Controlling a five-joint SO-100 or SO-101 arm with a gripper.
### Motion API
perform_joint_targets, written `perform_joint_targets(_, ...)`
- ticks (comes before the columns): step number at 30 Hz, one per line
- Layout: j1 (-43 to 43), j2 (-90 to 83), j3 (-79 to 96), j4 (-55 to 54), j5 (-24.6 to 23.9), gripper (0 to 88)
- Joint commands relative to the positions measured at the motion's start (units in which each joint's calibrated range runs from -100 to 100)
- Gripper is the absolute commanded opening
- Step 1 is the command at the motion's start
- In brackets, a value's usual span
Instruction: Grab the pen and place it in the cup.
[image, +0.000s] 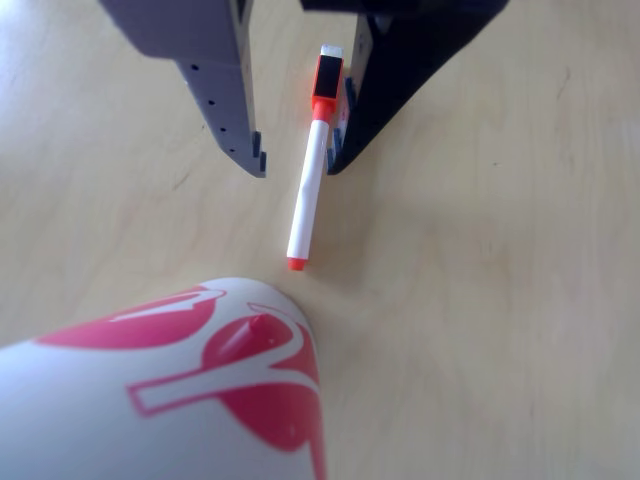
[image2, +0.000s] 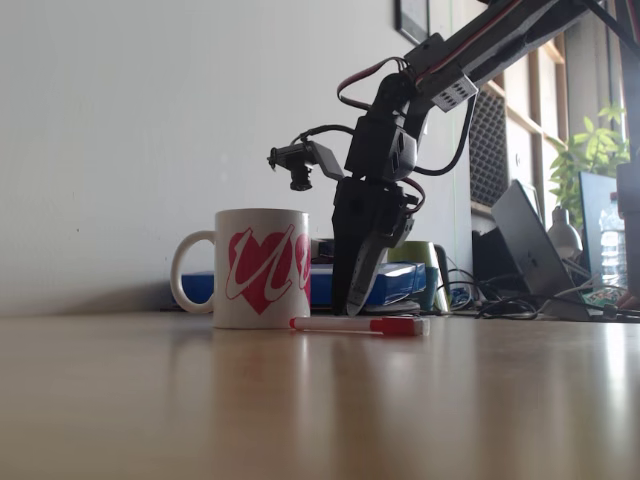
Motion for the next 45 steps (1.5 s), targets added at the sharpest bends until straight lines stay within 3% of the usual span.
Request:
perform_joint_targets(1, 0.3, 0.0, -2.5, 0.3, 0.4, 16.3)
perform_joint_targets(27, -1.4, 15.8, -21.9, 17.1, 1.4, 16.3)
perform_joint_targets(38, -1.3, 16.3, -21.2, 18.4, 1.4, 16.2)
perform_joint_targets(40, -1.2, 16.3, -21.2, 18.5, 1.4, 12.7)
perform_joint_targets(43, -1.1, 16.2, -21.2, 18.5, 1.3, 0.3)
perform_joint_targets(45, -1.1, 15.9, -20.6, 18.2, 1.3, 1.2)
